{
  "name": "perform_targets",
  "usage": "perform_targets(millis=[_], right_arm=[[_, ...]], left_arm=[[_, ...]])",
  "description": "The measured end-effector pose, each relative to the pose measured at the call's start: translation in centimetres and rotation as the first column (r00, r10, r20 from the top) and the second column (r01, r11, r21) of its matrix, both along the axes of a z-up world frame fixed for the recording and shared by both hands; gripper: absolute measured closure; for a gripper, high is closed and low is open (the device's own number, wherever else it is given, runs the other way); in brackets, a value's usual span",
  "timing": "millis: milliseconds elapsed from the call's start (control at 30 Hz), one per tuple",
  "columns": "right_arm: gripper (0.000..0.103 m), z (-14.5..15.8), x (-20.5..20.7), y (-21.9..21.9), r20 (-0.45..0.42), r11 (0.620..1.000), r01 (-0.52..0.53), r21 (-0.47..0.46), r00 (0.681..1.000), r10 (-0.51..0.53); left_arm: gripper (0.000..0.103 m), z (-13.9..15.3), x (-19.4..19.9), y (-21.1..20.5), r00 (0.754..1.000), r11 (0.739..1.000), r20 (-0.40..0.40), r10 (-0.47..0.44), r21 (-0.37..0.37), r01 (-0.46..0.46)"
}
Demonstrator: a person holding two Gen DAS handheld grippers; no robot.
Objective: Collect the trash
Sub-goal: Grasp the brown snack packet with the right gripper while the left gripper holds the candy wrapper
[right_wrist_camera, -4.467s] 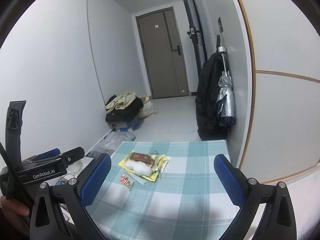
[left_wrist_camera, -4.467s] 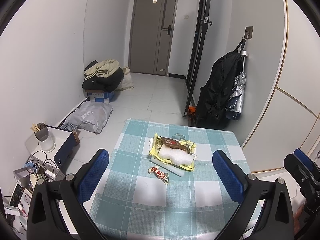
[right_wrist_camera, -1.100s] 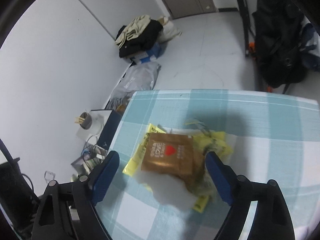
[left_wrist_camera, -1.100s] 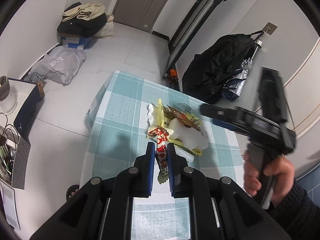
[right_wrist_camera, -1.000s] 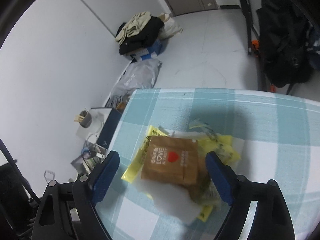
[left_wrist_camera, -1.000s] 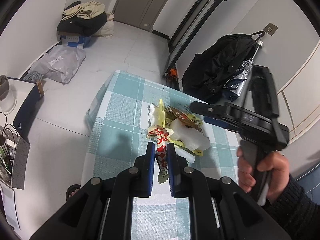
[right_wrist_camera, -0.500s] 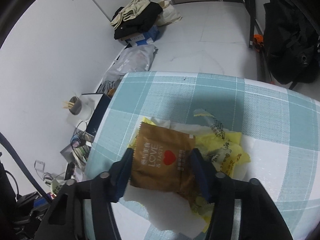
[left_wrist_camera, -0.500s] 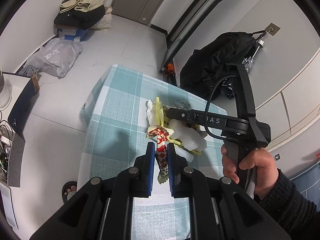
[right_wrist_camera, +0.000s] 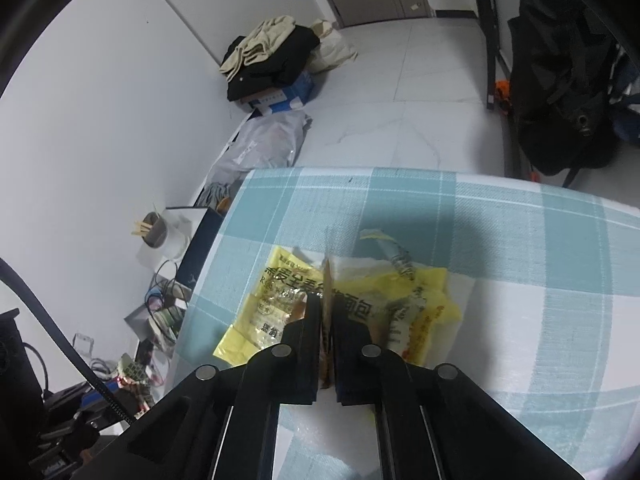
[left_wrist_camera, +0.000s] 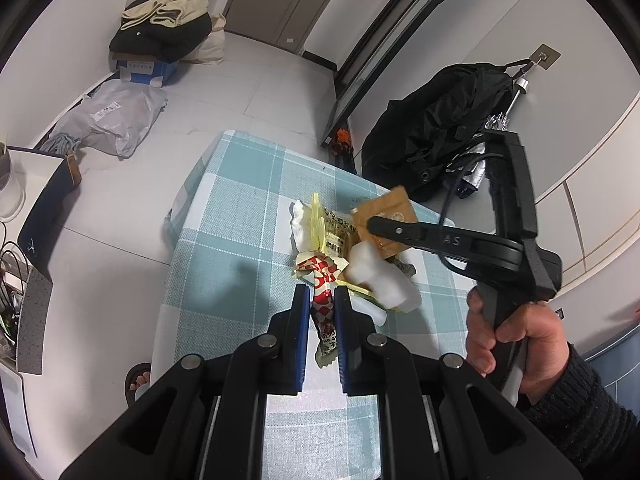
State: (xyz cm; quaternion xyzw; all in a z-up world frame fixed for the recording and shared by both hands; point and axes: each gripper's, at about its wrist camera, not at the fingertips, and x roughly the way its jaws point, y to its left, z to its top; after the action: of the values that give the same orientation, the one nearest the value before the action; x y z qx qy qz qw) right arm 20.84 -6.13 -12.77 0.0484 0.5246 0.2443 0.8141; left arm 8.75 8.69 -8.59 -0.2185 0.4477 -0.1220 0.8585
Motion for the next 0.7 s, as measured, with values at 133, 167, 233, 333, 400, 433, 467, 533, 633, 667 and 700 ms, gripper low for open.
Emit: perform_targets(millis=[133,167,233,333,400,433,467,533,633,667,700], right_arm=[[0.099,0.8,-0.6,-0.7,0.025,1.0,0.008,0.004,1.0,-0.008],[0.099,1.0,-0.8,-0.9,0.035,1.0,0.012,0.003,0.999,-0.012],[0.099,1.6,-1.3,-1.4,0.049,1.0,0.017,0.011,0.999,-0.017],[0.099,2.4,-2.2,-2.3,0.063,1.0,0.02,0.019,0.998,-0.021],[0.099,3.1,-3.0,-2.8,0.074,0.999,0.021,0.028,0.997,-0.023],[0.099,3.6,-3.6,-3.1,0.083,0.999,0.021,0.032,0.996,-0.024],[0.099,4.0,-4.1,-3.4,0.09,0.999,0.021,0.033,0.996,-0.024],[0.099,4.8,-5.3,-4.0,0.109,0.999,0.021,0.035,0.994,-0.024],[0.099,6.2,-7.4,-4.9,0.142,0.999,0.023,0.037,0.989,-0.028],[0.099,6.5,-7.9,-5.2,0.154,0.999,0.026,0.043,0.988,-0.032],[0.099,6.8,-8.7,-5.7,0.163,0.998,0.03,0.051,0.986,-0.038]], left_arm=[[0.095,0.1,-0.2,-0.4,1.0,1.0,0.007,0.0,0.015,0.0],[0.095,0.2,-0.2,-0.5,1.0,1.0,0.01,-0.001,0.018,0.001],[0.095,0.3,-0.4,-0.6,1.0,1.0,0.017,0.0,0.025,0.0],[0.095,0.7,-0.5,-0.9,1.0,0.999,0.03,-0.001,0.037,-0.001],[0.095,1.0,-0.8,-1.0,0.999,0.999,0.04,-0.001,0.041,-0.001],[0.095,1.1,-0.8,-1.2,0.999,0.999,0.042,0.0,0.044,-0.002],[0.095,1.3,-1.0,-1.3,0.999,0.999,0.049,0.001,0.047,-0.003],[0.095,1.6,-1.2,-1.6,0.998,0.998,0.064,-0.001,0.062,-0.003],[0.095,2.0,-1.7,-2.2,0.996,0.997,0.084,-0.009,0.081,0.002],[0.095,2.2,-1.9,-2.4,0.996,0.996,0.09,-0.012,0.087,0.004],[0.095,2.3,-2.1,-2.6,0.995,0.996,0.095,-0.016,0.093,0.007]])
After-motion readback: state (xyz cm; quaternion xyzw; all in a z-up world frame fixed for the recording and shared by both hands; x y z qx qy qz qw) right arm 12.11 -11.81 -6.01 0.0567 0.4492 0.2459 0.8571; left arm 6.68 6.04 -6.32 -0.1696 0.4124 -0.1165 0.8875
